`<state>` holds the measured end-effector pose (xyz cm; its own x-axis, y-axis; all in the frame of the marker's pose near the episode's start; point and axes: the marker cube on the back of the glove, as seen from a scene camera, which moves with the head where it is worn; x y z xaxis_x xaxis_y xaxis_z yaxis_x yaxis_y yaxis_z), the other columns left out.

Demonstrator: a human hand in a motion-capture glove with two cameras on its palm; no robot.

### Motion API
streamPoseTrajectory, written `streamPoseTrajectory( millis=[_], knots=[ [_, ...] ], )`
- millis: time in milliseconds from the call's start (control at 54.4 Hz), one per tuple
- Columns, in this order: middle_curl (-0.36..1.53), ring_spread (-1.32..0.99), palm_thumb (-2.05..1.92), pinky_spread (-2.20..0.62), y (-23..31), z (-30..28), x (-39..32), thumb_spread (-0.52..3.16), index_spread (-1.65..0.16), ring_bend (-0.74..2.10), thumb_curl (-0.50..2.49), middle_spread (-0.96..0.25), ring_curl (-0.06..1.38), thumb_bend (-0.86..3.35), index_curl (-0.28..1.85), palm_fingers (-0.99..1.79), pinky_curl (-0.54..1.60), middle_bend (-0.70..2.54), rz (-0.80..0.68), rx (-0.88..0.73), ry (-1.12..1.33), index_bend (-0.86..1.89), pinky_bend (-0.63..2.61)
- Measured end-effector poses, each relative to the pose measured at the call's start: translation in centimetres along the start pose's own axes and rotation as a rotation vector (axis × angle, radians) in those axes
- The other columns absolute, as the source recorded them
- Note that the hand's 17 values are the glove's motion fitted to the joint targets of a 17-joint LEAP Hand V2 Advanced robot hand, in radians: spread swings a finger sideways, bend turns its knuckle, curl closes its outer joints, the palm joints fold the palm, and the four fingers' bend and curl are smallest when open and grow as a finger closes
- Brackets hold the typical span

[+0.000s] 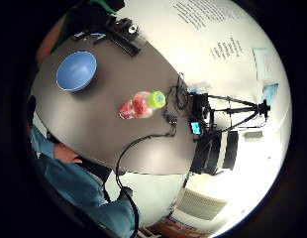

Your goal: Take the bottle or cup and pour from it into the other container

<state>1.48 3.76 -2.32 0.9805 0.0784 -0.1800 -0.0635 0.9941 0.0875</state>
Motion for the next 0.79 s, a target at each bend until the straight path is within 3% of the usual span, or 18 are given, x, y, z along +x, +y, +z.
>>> streamPoseTrajectory(
  millis=[791],
  knots=[
    [0.31,0.09,0.70,0.23,8.4,0.4,11.9,1.04,-0.37,0.40,0.47,0.05,0.31,-0.03,0.21,0.24,0.37,0.20,0.189,0.200,-0.185,0.12,0.42]
  ],
)
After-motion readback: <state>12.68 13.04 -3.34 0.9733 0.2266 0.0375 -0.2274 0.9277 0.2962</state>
